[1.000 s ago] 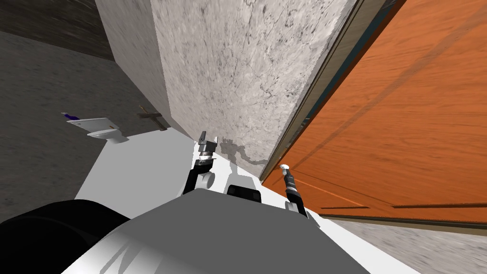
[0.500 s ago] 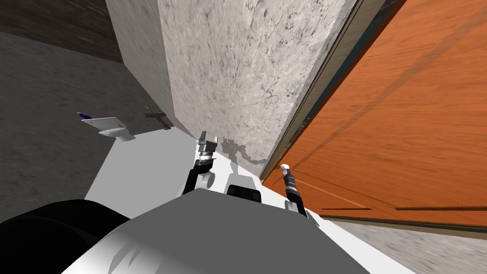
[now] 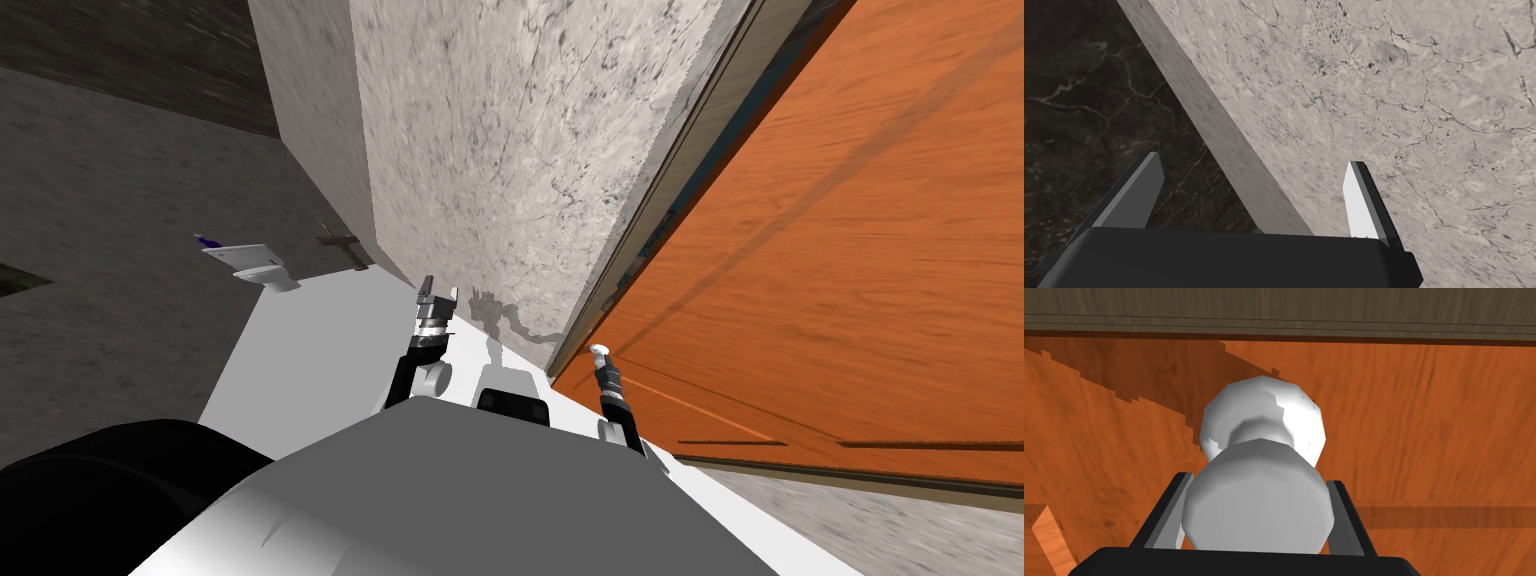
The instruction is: Pull the door open
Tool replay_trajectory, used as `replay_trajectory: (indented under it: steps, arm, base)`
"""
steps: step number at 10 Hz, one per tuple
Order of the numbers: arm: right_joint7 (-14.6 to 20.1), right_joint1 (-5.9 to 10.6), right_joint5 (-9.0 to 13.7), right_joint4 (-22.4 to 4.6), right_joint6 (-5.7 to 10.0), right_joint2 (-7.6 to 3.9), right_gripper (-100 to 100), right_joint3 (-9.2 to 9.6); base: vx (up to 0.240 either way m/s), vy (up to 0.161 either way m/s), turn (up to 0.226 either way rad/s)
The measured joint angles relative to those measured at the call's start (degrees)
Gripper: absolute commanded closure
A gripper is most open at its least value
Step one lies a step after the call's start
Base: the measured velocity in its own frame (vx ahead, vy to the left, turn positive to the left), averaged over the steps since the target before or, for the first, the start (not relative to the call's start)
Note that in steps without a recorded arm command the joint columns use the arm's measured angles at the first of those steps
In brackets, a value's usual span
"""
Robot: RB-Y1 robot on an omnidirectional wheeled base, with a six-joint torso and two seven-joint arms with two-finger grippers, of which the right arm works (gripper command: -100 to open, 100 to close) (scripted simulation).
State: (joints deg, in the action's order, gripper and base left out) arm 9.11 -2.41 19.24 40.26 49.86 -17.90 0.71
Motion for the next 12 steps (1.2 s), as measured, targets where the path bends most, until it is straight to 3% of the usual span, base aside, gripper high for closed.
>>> replay_trajectory:
  steps: [12]
  arm:
    - [16.0,1.4,3.2,-1.3,-0.38,0.16,100,0.6]
  base:
    - [-0.044,-0.012,0.047]
